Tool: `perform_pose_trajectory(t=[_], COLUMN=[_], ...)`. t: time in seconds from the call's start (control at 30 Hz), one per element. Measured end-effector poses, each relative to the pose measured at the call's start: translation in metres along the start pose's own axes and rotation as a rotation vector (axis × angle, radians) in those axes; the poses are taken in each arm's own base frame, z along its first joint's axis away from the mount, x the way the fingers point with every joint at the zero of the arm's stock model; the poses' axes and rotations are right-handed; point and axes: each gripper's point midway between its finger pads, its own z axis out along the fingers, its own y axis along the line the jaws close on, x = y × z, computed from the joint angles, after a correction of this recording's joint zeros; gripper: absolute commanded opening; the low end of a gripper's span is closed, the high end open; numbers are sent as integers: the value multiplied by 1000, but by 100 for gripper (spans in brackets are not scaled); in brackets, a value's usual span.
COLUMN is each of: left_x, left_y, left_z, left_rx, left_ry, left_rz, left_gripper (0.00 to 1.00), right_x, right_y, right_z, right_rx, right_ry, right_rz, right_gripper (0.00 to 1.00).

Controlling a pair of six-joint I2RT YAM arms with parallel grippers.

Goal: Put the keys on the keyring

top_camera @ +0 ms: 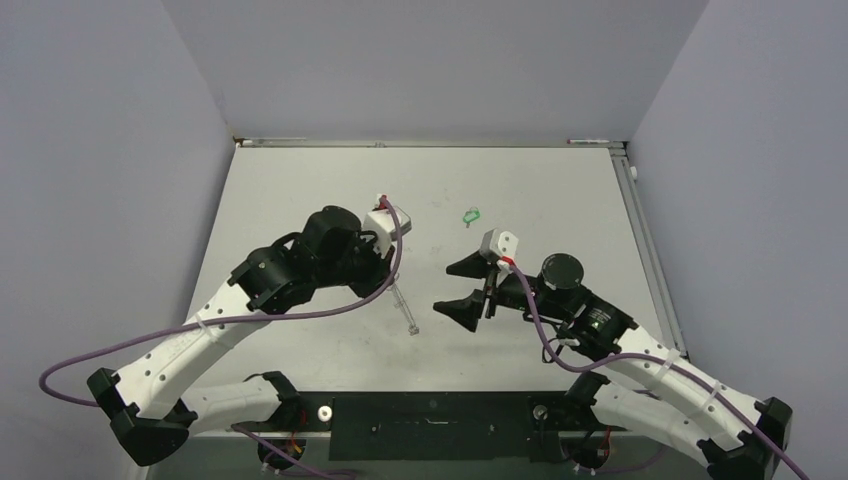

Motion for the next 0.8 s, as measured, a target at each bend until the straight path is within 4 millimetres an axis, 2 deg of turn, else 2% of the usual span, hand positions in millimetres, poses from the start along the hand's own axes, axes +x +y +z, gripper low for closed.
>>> perform_pose_trajectory(t=[0.17,0.33,0.43,0.53,0.8], left_x=[1,3,5,4,5], left_y=[15,25,27,26,11], left_z=[1,7,12,13,14], left_rx=[-88,-154,-167,-167,-87], left_ry=[-2,8,20,20,35], left_rz=[-83,-192,-241,-279,-340], left_gripper=[0,0,0,0,0], right_x=[6,39,59,68,63], right_y=[7,13,37,48,24], right_z=[9,28,38,44,52], right_rx=[-48,-22,-65,-67,46], right_ry=[-13,37,61,49,2], right_rz=[3,-13,-84,-174,-350], right_gripper=[68,66,67,72,79])
